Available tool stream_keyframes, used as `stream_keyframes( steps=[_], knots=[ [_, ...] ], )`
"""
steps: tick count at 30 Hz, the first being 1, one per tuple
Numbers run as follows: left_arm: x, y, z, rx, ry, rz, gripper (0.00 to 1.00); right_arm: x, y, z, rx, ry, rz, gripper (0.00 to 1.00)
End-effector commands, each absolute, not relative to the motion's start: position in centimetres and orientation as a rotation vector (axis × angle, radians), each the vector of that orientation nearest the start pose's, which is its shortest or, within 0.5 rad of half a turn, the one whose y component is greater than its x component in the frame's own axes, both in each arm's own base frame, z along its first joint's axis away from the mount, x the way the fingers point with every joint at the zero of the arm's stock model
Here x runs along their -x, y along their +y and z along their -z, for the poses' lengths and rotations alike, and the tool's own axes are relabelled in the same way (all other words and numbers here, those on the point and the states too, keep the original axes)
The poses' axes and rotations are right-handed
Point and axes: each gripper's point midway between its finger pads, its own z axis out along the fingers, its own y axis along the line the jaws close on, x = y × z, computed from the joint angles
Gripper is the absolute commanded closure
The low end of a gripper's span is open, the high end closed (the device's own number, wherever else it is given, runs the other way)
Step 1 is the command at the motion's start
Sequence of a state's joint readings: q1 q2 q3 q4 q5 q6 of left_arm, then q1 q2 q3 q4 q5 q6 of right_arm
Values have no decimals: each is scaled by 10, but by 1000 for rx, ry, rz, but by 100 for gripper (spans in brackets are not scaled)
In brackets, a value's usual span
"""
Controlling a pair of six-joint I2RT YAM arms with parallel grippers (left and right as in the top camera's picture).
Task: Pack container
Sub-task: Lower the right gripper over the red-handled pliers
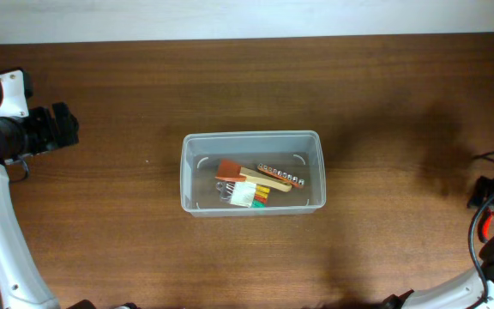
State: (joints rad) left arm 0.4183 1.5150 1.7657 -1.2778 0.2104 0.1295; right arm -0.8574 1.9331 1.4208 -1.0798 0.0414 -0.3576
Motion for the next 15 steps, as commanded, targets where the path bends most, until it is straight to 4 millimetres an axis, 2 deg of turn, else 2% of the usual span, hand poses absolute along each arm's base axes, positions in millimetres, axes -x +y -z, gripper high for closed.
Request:
stream_keyframes(
  steps=[1, 9, 15],
  knots=[
    [-339, 111, -296, 300, 2525, 75, 1, -221, -264, -36, -760, 3111, -2, 1],
    [-339, 111, -296, 300, 2525, 75, 1, -218, -262, -34, -763, 3118, -11, 1],
    [-339, 111, -296, 300, 2525, 75, 1, -216, -259, -24, -763, 3118, -11, 1]
  ],
)
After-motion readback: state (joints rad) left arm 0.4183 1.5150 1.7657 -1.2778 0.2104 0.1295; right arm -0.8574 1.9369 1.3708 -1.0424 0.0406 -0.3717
